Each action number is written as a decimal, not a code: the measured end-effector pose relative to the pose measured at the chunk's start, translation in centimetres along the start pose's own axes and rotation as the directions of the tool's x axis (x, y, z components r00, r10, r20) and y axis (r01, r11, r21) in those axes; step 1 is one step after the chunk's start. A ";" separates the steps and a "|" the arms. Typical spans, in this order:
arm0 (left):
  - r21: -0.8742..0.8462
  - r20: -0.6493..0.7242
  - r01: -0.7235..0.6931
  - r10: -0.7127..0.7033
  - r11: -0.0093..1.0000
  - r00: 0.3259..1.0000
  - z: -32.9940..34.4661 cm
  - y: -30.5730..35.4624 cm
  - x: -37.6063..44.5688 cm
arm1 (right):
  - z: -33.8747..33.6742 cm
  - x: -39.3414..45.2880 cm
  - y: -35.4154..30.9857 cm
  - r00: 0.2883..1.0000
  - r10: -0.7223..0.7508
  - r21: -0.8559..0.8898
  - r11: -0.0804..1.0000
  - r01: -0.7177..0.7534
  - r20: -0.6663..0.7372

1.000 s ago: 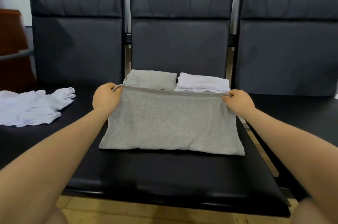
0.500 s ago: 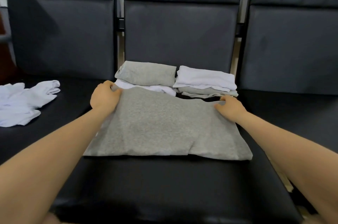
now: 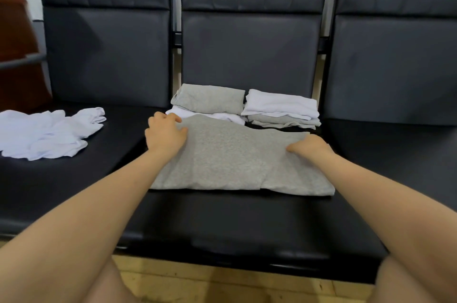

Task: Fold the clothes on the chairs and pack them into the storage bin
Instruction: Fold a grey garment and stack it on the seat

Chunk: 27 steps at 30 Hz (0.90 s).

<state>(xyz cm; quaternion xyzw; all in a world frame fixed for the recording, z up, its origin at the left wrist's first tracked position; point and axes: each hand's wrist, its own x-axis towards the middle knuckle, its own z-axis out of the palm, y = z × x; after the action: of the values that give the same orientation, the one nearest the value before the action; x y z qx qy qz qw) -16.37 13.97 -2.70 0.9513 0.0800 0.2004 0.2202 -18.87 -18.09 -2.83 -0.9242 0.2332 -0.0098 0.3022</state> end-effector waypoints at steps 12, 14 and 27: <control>-0.409 0.338 0.027 0.124 0.912 0.933 -1.0 2.3 -3.8 | -0.3 -2.6 0.3 0.958 0.084 0.485 0.848 -0.214 0.275; -0.402 0.330 0.017 0.127 0.915 0.935 -0.9 1.7 -3.7 | 0.1 -1.0 1.2 0.919 0.156 0.538 0.770 -0.343 0.362; -0.380 0.316 0.011 0.119 0.925 0.941 0.5 -0.4 -2.2 | 1.9 -4.8 -9.0 0.905 -0.425 0.432 0.822 0.371 0.030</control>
<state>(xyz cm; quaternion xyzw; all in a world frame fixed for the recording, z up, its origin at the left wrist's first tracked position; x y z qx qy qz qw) -18.21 13.63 -4.06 0.9131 -0.0249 0.0545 0.4032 -19.08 -8.59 1.28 -0.8653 0.0081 -0.0642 0.4971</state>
